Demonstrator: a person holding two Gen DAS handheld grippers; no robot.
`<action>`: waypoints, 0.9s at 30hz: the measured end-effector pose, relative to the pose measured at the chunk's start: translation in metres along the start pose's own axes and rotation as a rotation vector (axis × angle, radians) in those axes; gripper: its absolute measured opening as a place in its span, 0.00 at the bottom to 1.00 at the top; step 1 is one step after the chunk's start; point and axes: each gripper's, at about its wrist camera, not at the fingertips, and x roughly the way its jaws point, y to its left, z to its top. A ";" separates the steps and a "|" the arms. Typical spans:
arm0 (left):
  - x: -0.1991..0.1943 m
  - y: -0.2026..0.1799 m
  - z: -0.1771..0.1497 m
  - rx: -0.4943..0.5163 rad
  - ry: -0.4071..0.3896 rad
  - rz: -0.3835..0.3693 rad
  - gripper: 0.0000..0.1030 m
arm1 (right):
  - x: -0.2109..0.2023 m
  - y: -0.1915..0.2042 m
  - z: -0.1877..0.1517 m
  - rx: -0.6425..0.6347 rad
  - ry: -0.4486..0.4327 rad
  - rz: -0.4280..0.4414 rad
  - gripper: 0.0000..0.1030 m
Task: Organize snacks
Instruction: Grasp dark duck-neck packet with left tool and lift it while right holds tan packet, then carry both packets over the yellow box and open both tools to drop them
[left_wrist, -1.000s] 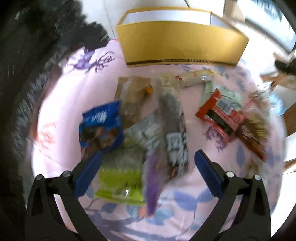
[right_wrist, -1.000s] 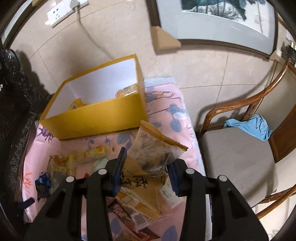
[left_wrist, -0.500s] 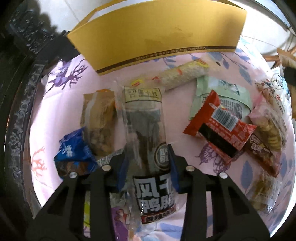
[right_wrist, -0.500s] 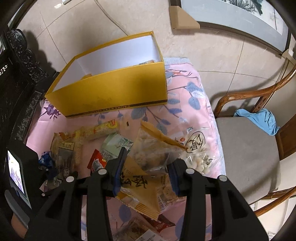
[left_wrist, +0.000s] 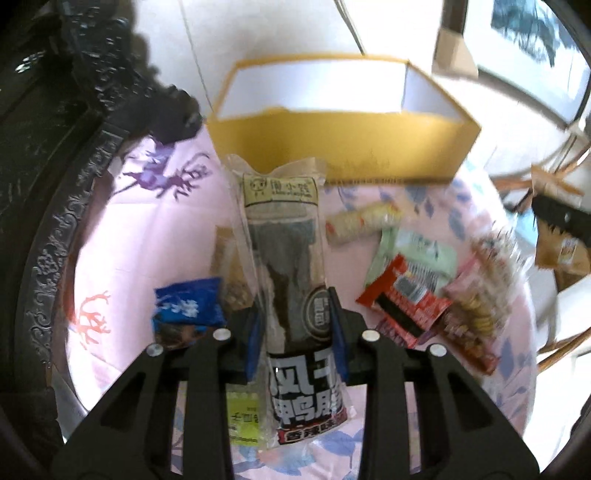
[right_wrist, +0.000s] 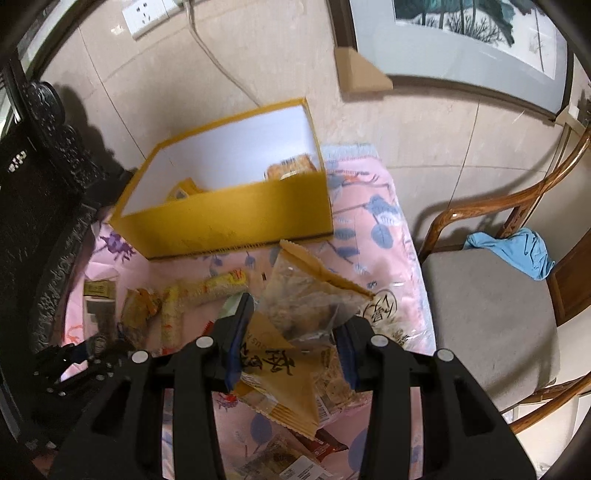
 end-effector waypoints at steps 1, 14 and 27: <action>-0.004 0.002 0.004 -0.011 -0.016 0.004 0.30 | -0.005 0.001 0.002 -0.003 -0.012 0.004 0.41; -0.050 0.023 0.080 -0.007 -0.302 0.103 0.31 | -0.031 0.020 0.077 -0.053 -0.224 0.067 0.36; -0.010 0.033 0.055 -0.033 -0.145 0.052 0.31 | 0.067 -0.005 0.018 -0.367 0.001 -0.052 0.96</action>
